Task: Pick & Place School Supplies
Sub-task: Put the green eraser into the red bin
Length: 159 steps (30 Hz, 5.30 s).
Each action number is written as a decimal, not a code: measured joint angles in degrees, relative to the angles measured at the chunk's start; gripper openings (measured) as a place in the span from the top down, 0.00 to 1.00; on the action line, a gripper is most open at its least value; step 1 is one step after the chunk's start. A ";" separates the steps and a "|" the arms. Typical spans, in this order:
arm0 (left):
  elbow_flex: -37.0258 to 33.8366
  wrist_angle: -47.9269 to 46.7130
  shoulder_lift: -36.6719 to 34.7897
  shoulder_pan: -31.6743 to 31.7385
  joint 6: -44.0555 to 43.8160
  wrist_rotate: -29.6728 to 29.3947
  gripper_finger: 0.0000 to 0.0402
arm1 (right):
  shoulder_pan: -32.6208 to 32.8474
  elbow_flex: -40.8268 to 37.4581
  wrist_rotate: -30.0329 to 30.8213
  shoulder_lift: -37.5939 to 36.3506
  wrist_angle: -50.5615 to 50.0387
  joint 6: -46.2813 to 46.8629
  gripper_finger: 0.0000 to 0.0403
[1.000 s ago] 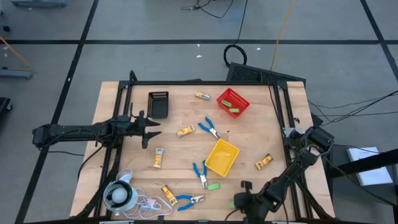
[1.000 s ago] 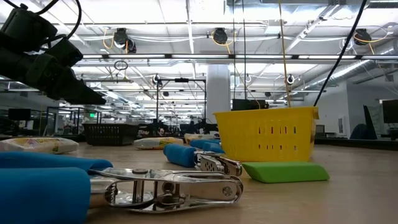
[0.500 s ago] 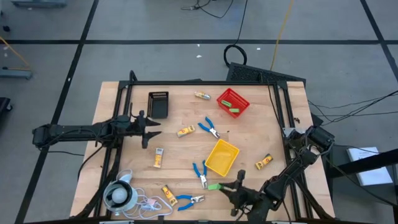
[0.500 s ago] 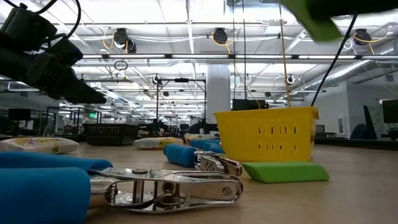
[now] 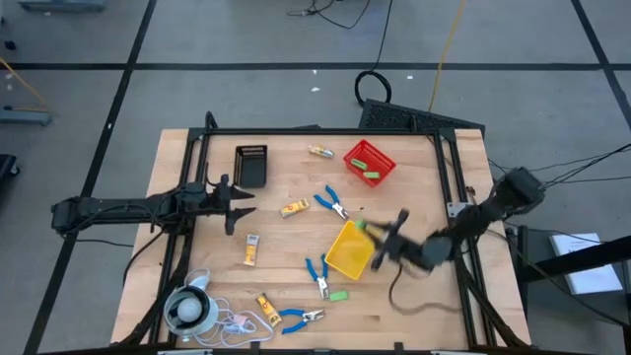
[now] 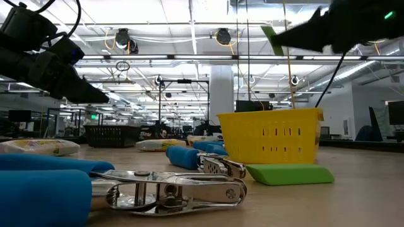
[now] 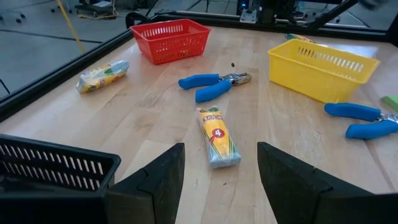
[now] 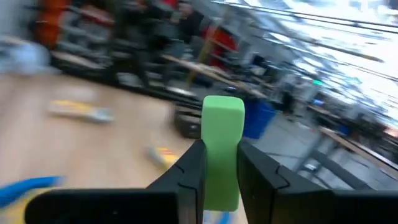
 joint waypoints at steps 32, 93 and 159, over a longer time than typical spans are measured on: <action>0.00 -0.08 0.00 0.00 -0.22 -1.49 0.49 | -60.75 3.07 -52.46 -18.48 -56.56 24.31 0.86; 0.02 -2.84 0.00 0.00 -0.12 -1.44 0.49 | -2.85 15.99 -45.99 -8.74 -57.21 34.23 0.40; 0.02 -3.13 0.00 -0.04 -4.78 0.50 0.49 | -0.47 41.47 -54.68 24.04 -78.55 46.14 0.87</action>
